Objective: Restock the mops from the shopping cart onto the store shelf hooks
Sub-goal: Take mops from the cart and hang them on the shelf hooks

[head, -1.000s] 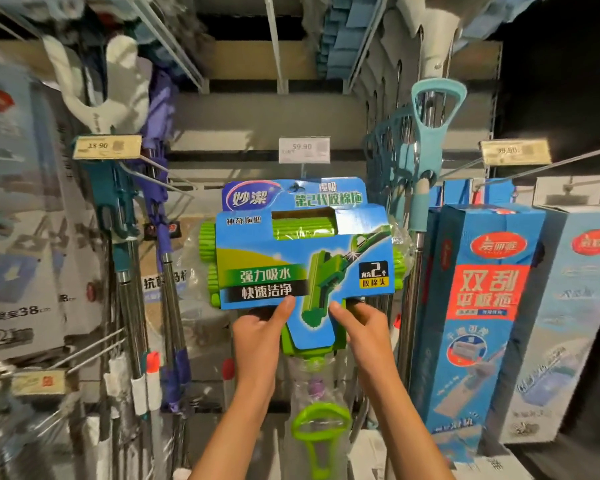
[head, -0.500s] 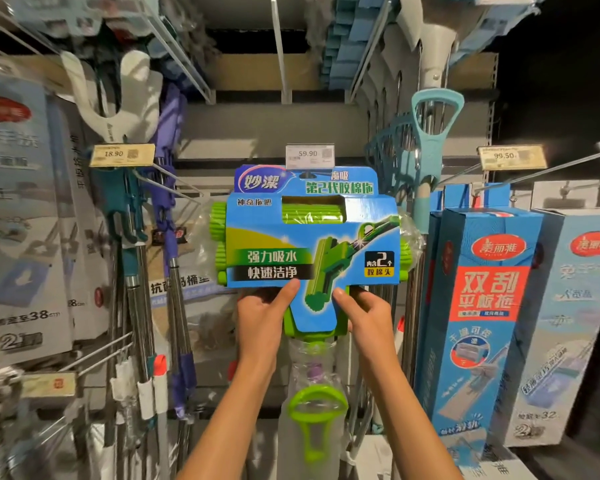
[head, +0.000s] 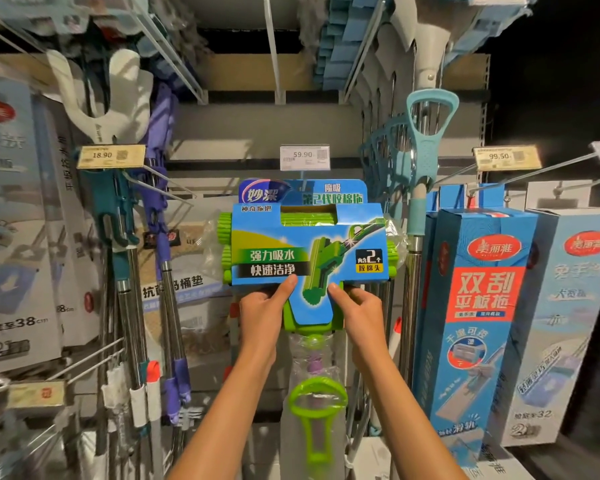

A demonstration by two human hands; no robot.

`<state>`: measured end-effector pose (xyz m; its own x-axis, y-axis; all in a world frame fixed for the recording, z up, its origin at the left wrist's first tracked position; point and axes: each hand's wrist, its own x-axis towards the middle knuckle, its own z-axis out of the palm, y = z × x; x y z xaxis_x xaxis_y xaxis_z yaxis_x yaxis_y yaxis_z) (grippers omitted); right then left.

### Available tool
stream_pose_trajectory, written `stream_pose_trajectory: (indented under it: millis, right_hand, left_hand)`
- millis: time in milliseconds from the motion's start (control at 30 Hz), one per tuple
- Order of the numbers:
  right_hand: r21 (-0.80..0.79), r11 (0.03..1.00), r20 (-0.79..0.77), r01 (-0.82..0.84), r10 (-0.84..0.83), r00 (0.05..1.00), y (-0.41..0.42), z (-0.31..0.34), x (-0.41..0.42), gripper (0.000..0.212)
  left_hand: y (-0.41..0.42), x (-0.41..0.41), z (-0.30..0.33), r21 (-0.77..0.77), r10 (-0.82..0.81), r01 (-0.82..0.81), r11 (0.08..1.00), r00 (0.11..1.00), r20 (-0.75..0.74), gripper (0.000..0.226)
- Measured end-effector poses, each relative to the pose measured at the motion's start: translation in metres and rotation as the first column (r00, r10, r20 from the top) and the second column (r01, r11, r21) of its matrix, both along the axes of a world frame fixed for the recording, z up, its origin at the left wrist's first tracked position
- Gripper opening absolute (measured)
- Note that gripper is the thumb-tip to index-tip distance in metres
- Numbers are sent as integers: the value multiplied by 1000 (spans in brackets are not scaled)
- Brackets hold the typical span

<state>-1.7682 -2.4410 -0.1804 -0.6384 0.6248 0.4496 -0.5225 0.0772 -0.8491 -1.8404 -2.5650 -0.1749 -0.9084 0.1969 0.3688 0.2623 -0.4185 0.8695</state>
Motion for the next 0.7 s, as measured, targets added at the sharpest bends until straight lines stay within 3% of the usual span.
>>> stream_pose_trajectory:
  millis: [67,333,700]
  right_hand:
    - [5,1000,15,6,-6,1000,3,1,-6,2]
    - [-40,999,45,14,-12,999,14,4,-32,14]
    - [-57,997,130,56,-48,990,39,10,-89,13]
  left_hand:
    - [4,-3,3,-9,5,-5,1000,1000,24,24]
    - [19,-29,3,-11,-8,9,1000,998,64,28]
    - [47,-84,11,-36,-28,33,999,990,135,23]
